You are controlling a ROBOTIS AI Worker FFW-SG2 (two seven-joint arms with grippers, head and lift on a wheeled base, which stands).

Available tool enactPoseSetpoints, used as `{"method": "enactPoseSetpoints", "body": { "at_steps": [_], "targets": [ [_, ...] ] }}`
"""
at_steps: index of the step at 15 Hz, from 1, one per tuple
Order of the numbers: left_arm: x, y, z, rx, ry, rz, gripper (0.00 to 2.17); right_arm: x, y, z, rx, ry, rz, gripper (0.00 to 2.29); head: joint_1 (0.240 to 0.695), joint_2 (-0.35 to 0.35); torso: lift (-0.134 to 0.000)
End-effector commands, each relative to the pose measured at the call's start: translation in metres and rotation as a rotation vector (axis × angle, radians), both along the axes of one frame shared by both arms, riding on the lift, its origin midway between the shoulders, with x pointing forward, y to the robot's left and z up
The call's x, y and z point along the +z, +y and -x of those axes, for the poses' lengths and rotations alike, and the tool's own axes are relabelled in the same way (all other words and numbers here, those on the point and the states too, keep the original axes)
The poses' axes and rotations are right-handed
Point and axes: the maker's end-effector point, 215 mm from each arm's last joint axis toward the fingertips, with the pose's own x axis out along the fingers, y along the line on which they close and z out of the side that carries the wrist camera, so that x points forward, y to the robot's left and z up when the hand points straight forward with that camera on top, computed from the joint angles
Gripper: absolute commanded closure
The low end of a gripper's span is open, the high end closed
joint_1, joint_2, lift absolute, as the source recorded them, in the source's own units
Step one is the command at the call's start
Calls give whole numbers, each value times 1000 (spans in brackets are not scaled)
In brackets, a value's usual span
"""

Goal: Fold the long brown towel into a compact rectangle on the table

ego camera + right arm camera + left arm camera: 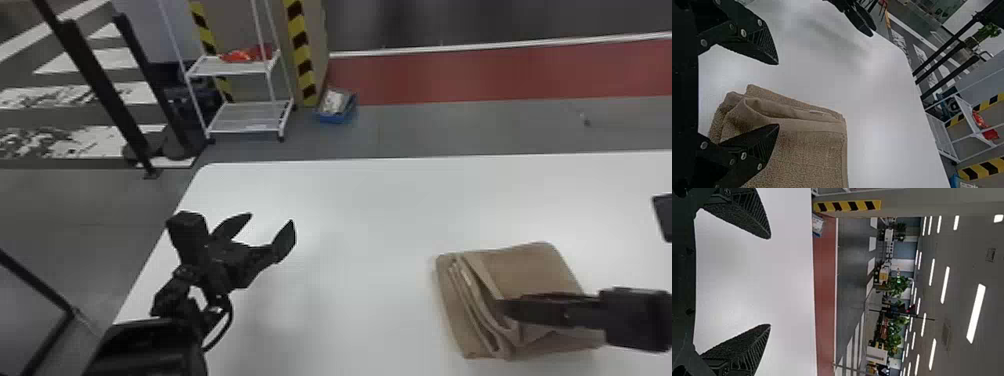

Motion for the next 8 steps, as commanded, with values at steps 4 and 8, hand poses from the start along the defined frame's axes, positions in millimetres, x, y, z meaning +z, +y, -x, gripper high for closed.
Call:
{"method": "enactPoseSetpoints", "body": {
  "at_steps": [4, 8],
  "targets": [
    [-2, -3, -2, -4, 4, -2, 80, 11, -19, -10, -45, -41, -34, 289, 695, 163, -124],
    [-1, 2, -2, 4, 2, -2, 80, 36, -59, -7, -71, -144, -50, 1740, 695, 152, -124]
  ]
}}
